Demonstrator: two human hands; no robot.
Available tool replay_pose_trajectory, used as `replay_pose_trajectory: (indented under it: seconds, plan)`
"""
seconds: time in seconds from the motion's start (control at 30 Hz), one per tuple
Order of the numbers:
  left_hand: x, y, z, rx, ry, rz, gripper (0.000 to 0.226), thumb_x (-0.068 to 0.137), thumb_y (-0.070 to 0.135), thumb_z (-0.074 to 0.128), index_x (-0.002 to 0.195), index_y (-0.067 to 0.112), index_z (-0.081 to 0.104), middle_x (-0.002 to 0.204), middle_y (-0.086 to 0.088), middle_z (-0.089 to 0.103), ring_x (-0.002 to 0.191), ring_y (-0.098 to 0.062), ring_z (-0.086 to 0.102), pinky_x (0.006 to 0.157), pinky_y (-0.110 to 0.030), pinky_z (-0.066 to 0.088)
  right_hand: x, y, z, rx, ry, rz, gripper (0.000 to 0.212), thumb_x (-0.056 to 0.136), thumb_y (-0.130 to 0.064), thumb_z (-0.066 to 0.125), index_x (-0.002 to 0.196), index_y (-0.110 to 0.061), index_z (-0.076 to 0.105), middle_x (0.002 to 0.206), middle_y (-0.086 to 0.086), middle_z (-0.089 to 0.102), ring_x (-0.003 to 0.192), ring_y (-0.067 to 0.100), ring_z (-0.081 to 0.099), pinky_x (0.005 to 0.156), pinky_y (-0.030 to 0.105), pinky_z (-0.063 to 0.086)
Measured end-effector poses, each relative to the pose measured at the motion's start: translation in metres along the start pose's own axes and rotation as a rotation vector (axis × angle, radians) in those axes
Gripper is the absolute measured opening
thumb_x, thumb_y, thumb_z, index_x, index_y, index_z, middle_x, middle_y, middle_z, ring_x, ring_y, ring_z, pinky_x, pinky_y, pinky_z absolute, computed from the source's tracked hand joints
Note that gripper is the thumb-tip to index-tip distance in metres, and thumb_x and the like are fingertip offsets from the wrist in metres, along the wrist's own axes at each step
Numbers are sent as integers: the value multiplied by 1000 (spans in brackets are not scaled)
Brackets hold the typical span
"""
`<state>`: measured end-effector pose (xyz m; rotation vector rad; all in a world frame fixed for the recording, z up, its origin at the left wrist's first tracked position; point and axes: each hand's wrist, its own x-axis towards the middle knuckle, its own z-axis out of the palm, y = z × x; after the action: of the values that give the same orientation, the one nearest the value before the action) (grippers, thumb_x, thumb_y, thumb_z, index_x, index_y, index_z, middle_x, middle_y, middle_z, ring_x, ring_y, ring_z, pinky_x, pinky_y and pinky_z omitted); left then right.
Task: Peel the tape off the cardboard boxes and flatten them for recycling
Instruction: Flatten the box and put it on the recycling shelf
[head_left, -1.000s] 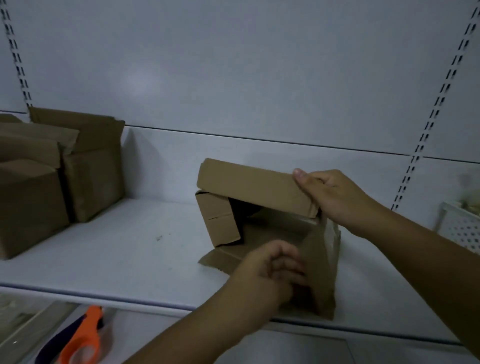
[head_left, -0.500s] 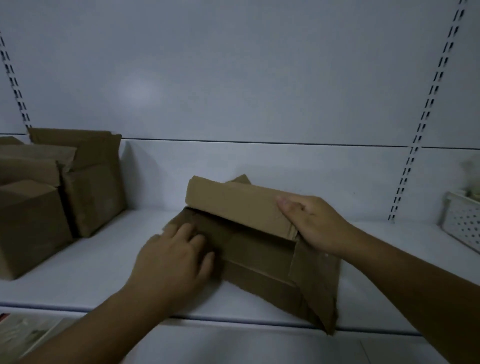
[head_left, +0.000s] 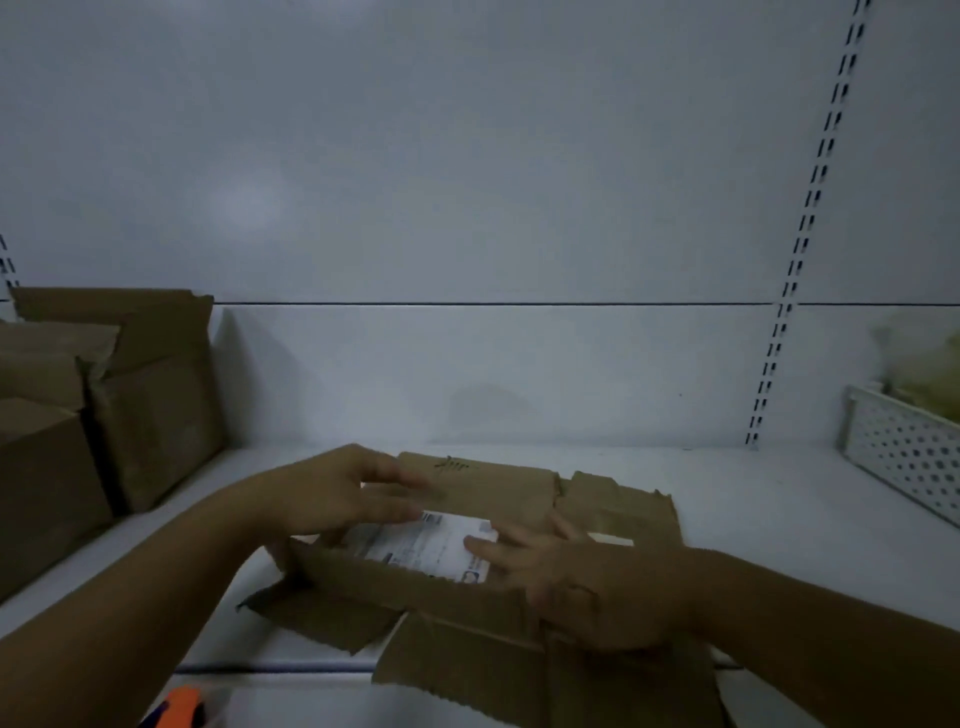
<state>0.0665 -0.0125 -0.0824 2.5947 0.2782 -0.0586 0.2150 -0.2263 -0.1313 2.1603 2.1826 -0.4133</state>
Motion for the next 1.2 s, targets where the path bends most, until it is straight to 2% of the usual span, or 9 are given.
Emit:
replay_pose_trajectory:
  seconds: [0.1,0.2,0.3,0.43,0.53,0.63,0.83,1.03,1.2]
  plan:
    - [12,-5,9,60,-153,24,61,66,82,43,124,64,34,147,21,29,133,-9,31,113,-41,27,-23,12,-13,106,-61,115,56,83,-70,23,136,-54,22,153,-24,12,136,-6,9,113,29,8]
    - [26,-5,44,246,-187,48,76,66,84,39,135,60,19,155,19,9,142,-10,11,117,-41,8,-46,29,-8,235,220,420,46,82,-64,49,125,-50,47,145,-25,35,124,-6,29,101,11,16]
    - [38,-3,75,285,59,94,86,65,83,32,142,47,18,157,12,5,144,-10,-3,116,-45,-1,-63,45,14,170,464,834,74,79,-68,47,142,-34,29,156,-5,20,138,10,19,114,33,11]
    - [50,-8,83,171,240,89,71,78,69,43,140,37,31,152,7,26,137,-13,22,112,-40,19,-70,50,24,308,442,1227,98,75,-79,36,147,-16,14,154,13,23,140,32,23,115,52,15]
    - [50,-9,79,-95,491,-31,52,86,48,53,132,25,47,136,-2,51,109,-13,48,90,-29,37,-70,40,16,437,491,1176,78,78,-71,47,135,-18,40,140,9,44,126,27,43,106,42,35]
    - [47,-10,73,-213,542,-151,51,87,31,59,135,20,44,137,-8,51,120,-25,49,97,-36,36,-74,28,8,766,800,1014,28,77,-42,70,94,-31,50,94,-13,53,80,-1,51,59,11,43]
    - [37,2,56,-849,421,-237,63,78,19,71,133,31,43,134,-7,52,108,-28,55,90,-38,44,-106,14,-15,1538,1121,747,40,74,4,69,111,-1,57,92,11,69,78,23,69,54,27,55]
    - [46,62,57,-1199,114,-148,63,69,29,67,129,27,51,123,-9,63,98,-38,64,83,-55,48,-230,12,-47,1346,1280,503,39,75,9,62,100,-20,64,80,3,76,70,21,72,52,29,55]
    - [72,215,119,-1218,-213,86,48,73,35,64,117,14,64,117,-21,65,98,-41,65,78,-54,53,-404,33,-42,1152,1358,702,26,74,2,67,94,-12,71,84,7,76,76,24,72,63,32,58]
